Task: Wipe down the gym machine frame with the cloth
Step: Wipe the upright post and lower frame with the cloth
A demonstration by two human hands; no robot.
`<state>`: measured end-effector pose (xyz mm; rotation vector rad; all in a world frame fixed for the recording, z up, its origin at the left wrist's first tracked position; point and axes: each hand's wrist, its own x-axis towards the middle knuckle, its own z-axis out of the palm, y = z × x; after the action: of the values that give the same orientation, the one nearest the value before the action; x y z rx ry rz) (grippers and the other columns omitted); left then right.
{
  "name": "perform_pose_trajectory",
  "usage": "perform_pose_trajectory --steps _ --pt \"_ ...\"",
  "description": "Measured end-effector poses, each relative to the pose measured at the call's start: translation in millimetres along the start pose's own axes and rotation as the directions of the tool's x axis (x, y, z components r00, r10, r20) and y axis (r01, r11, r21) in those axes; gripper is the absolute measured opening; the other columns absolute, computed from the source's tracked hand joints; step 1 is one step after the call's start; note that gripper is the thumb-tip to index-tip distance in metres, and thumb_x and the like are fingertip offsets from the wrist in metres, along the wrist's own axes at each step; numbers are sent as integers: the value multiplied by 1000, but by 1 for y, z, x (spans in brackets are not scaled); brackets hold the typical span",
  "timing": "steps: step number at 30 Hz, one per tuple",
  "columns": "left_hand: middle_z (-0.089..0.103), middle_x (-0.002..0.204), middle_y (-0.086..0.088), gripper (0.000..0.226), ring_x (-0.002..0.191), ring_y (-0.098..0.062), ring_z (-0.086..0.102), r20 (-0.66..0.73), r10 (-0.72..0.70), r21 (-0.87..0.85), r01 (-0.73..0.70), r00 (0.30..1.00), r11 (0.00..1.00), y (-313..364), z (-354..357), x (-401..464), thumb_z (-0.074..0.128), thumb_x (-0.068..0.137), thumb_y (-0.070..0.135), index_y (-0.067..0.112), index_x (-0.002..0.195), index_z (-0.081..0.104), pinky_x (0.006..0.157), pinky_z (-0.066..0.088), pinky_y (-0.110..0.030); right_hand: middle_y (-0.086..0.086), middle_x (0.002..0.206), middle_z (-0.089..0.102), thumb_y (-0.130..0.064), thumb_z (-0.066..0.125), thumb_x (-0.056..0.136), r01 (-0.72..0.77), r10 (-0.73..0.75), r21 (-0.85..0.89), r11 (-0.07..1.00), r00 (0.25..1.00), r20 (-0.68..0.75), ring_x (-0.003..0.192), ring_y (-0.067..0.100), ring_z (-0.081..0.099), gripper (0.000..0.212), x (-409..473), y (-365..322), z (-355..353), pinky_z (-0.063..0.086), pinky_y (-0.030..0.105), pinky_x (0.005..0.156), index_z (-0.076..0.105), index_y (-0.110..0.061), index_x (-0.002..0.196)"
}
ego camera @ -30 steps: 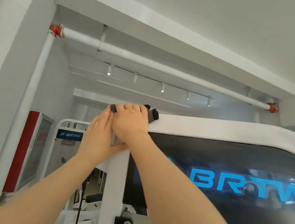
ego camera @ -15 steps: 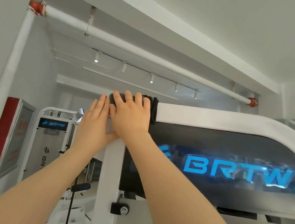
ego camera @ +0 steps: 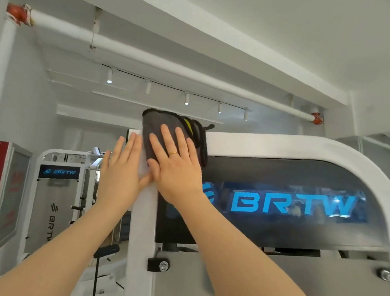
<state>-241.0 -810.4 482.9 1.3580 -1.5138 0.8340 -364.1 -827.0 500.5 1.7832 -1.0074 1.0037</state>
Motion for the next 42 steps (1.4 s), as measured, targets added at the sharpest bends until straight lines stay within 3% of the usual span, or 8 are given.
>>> perform_pose_trajectory --steps 7,11,17,21,25,31,37,42 --pt "27 151 -5 65 137 -23 30 33 78 -58 -76 996 995 39 -8 -34 50 93 30 19 148 16 105 33 -36 0 158 5 -49 25 98 -166 169 -111 980 986 18 144 26 4 53 -55 85 -25 14 40 111 21 -25 145" --pt "27 151 -4 62 138 -23 29 3 82 -51 -81 997 995 65 -3 -41 49 92 31 18 146 22 109 29 -38 6 151 21 -52 37 92 -340 334 -85 937 939 -82 137 31 17 58 -63 123 -37 17 44 106 30 -20 140" --pt "26 151 -9 63 137 -25 29 24 121 49 -122 992 991 108 15 -46 50 92 28 12 146 23 108 29 -39 11 155 16 -53 32 93 -108 99 -126 986 992 -79 144 29 4 67 -37 125 -31 -7 47 114 22 -14 146" --pt "26 152 -10 63 137 -26 29 -8 161 107 -159 987 981 141 25 -45 48 91 28 11 146 23 108 30 -41 3 152 28 -48 25 97 -44 37 -78 996 995 -95 142 23 16 58 -37 164 -36 -1 43 115 27 -16 145" --pt "15 155 -7 59 141 -24 18 -28 157 115 -153 987 982 172 36 -32 38 95 31 16 148 16 113 17 -40 5 139 46 -45 17 84 -171 142 -128 977 968 -207 130 25 36 67 -70 244 -55 12 40 111 40 -15 138" --pt "4 156 -11 70 143 -27 6 -18 110 112 -107 994 988 214 54 -30 34 92 52 19 149 11 114 10 -44 10 150 30 -41 27 99 -394 384 -32 918 908 -165 139 27 25 58 -134 310 -72 14 40 114 17 -13 149" --pt "0 156 -13 81 143 -31 3 -5 47 127 -46 999 991 230 56 -29 43 84 59 21 149 11 114 10 -46 5 158 1 -41 22 100 -314 302 -75 946 942 -144 145 23 -1 61 -121 285 -61 -6 39 115 2 -14 150" --pt "4 156 -14 81 143 -33 7 -8 48 138 -46 999 989 232 53 -30 46 83 58 20 148 15 113 14 -47 2 158 3 -46 16 97 -268 256 -64 961 956 -145 145 22 -1 61 -150 308 -62 -7 37 115 5 -19 151"
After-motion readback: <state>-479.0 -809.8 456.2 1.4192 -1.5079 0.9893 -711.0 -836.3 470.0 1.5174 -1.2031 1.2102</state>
